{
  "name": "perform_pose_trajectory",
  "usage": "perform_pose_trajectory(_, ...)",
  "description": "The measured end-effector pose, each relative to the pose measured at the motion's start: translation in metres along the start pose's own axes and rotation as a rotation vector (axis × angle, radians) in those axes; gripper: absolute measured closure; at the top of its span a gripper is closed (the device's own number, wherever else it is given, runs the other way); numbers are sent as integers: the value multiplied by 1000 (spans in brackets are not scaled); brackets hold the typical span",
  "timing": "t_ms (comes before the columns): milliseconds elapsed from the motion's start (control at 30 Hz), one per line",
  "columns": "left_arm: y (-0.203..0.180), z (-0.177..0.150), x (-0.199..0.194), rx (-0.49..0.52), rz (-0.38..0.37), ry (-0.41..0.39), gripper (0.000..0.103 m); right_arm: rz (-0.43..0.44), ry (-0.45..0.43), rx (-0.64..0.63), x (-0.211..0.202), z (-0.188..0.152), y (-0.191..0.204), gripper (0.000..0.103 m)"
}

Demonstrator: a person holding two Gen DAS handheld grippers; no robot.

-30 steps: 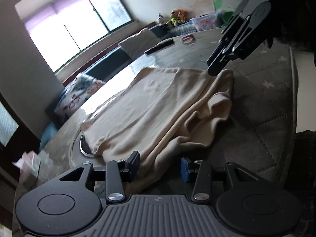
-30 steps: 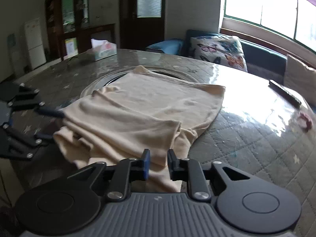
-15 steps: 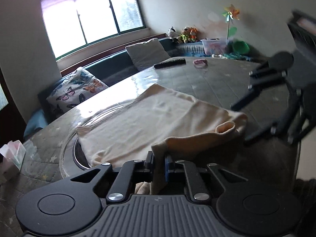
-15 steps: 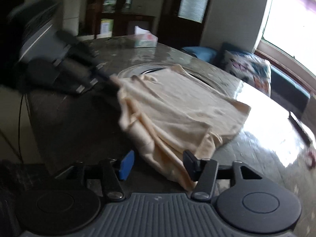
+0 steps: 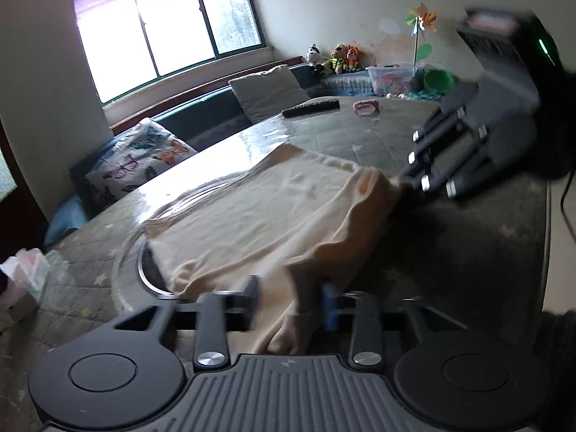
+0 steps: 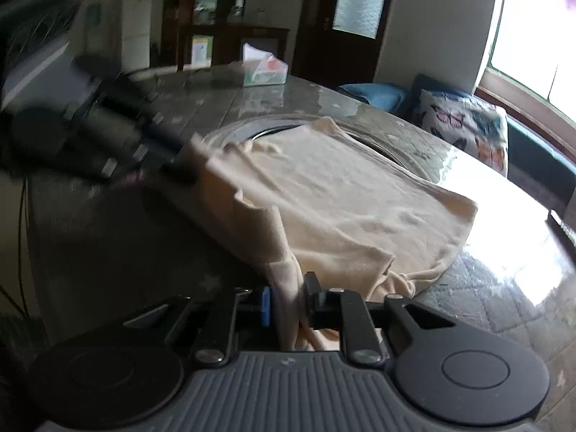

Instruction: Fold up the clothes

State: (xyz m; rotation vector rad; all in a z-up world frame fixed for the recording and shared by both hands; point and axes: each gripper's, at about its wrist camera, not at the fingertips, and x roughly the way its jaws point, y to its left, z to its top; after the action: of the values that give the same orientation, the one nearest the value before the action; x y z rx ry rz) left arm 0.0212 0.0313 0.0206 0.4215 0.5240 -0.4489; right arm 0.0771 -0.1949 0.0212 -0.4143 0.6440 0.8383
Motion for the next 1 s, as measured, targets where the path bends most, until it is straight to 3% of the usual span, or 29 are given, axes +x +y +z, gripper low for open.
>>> perform_pose_trajectory(333,-16,-21,10,119,55,41,56,-8,-37,73,-5,19,-11,93)
perform_pose_trajectory(433,-12,-21,14,129,61,42,76,-15,-43,89,-5,21,-12,93)
perform_pose_trajectory(533,-6,-19,10,111,55,29,88,-21,-44,104,-4,19,-12,94)
perform_pose_trajectory(800,-7,-9,-30,53,27,-33,91,-24,-98,129,-28,13,-3,96)
perform_pose_trajectory(1000,-27,-5,-86,52,-27,-42,91,3,-133,119,-77,7,19,97)
